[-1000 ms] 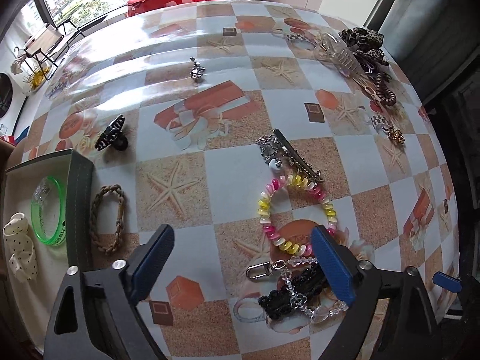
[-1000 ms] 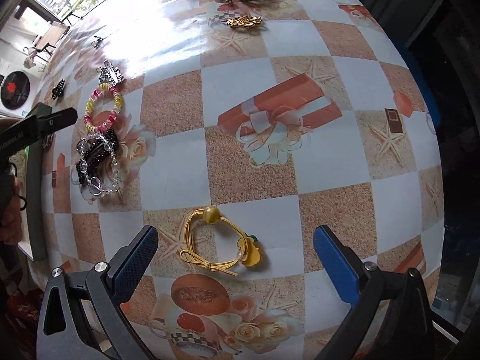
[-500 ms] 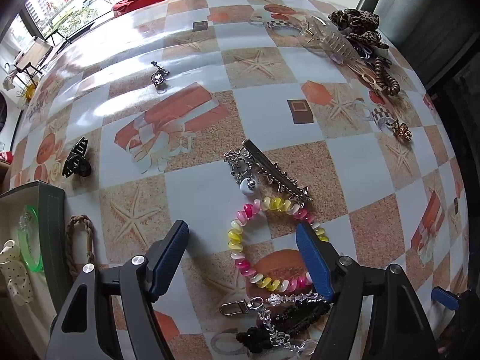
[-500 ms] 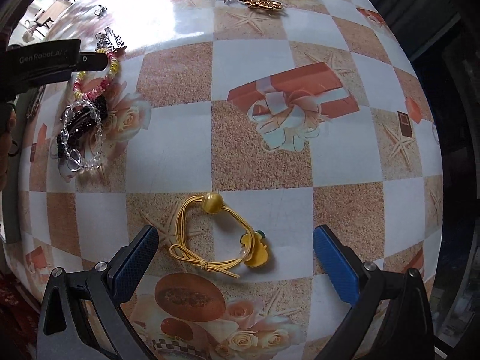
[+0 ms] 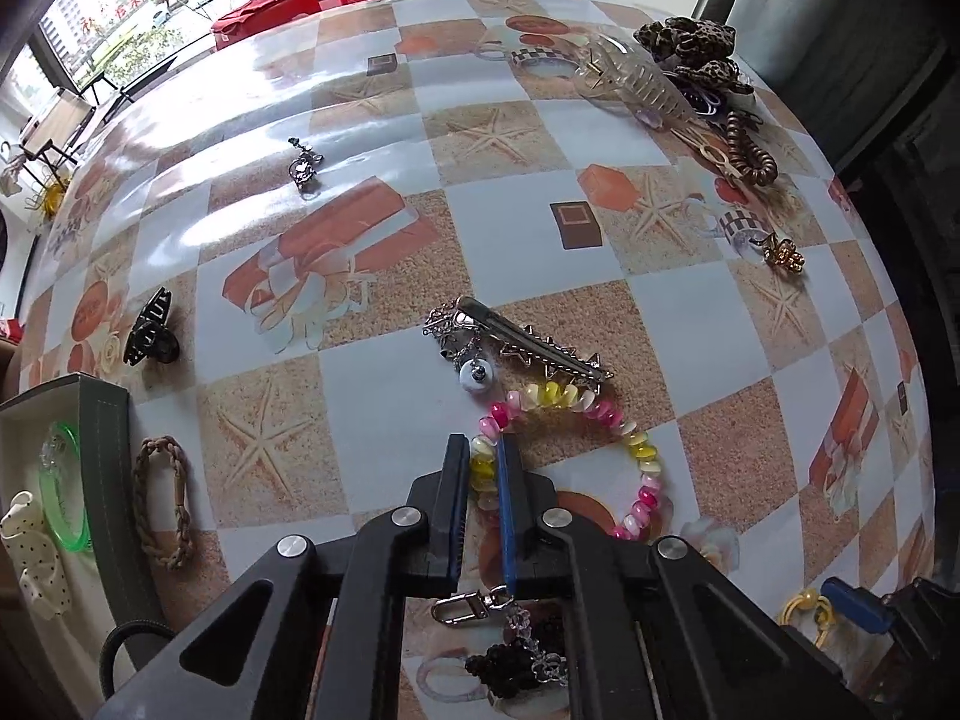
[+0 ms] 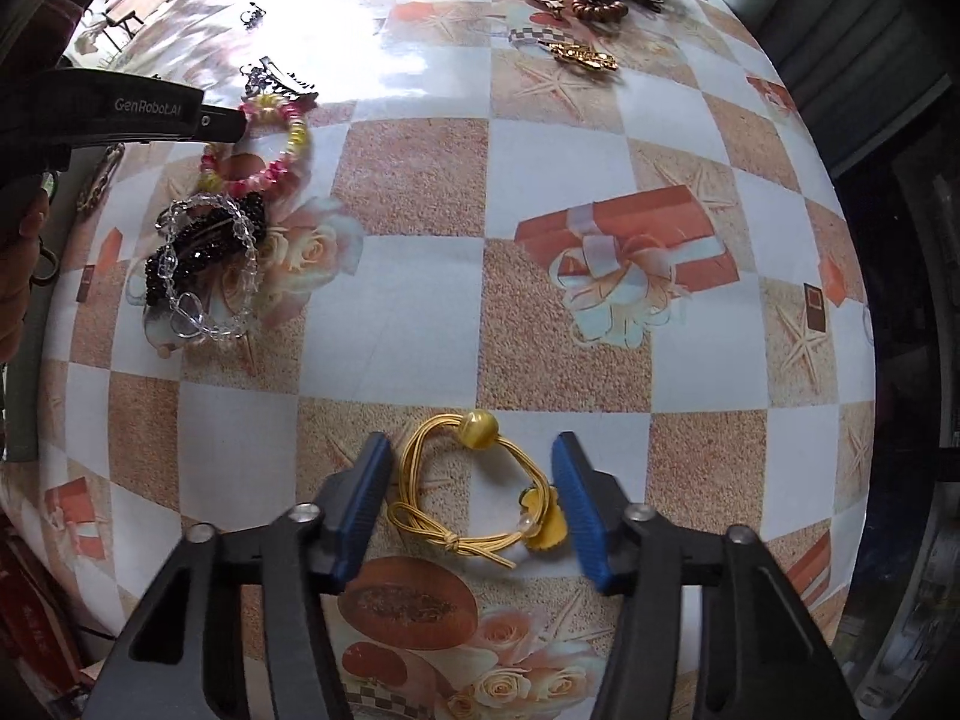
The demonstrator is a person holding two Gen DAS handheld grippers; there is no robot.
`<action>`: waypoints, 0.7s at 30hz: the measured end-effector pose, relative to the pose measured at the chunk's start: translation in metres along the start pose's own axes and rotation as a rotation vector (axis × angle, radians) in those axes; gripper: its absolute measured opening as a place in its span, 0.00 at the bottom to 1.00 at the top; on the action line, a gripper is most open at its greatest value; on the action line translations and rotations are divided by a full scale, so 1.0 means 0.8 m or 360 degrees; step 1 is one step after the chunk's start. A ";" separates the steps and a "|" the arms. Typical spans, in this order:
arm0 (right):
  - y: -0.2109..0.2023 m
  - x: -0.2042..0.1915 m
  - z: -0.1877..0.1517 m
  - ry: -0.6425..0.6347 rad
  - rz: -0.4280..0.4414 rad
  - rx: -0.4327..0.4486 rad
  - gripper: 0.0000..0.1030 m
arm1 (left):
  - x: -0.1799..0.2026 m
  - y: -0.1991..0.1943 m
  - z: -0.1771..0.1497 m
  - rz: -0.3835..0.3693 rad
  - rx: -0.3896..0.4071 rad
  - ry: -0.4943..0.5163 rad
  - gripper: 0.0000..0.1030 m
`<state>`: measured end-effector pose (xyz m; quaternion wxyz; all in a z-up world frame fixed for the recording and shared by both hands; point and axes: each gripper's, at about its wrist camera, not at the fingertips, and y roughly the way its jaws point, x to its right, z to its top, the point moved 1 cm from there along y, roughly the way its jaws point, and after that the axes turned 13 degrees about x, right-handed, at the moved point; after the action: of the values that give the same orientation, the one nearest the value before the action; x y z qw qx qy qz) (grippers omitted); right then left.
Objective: Organize jewelry
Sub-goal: 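Carry the beaded bracelet and yellow hair tie over the white tray with both tools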
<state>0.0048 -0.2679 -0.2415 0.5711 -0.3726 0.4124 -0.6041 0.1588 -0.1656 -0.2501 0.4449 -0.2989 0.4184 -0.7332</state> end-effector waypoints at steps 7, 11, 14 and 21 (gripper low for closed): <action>0.002 0.001 0.017 0.0088 0.0085 0.0006 0.03 | -0.012 -0.023 0.000 -0.0072 0.0060 -0.0072 0.12; -0.012 0.034 0.041 0.0273 0.0207 0.0030 0.03 | -0.020 -0.045 0.000 -0.0101 0.0105 -0.0121 0.12; -0.017 0.053 0.056 0.0394 0.0258 0.0034 0.03 | -0.031 -0.057 0.004 -0.0111 0.0139 -0.0163 0.12; -0.036 0.065 0.074 0.0481 0.0323 0.0079 0.03 | -0.056 -0.093 0.002 -0.0094 0.0219 -0.0234 0.12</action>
<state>0.0447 -0.3238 -0.1936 0.5697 -0.2199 0.5140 -0.6024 0.1490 -0.1065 -0.1869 0.4720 -0.3329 0.3244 -0.7491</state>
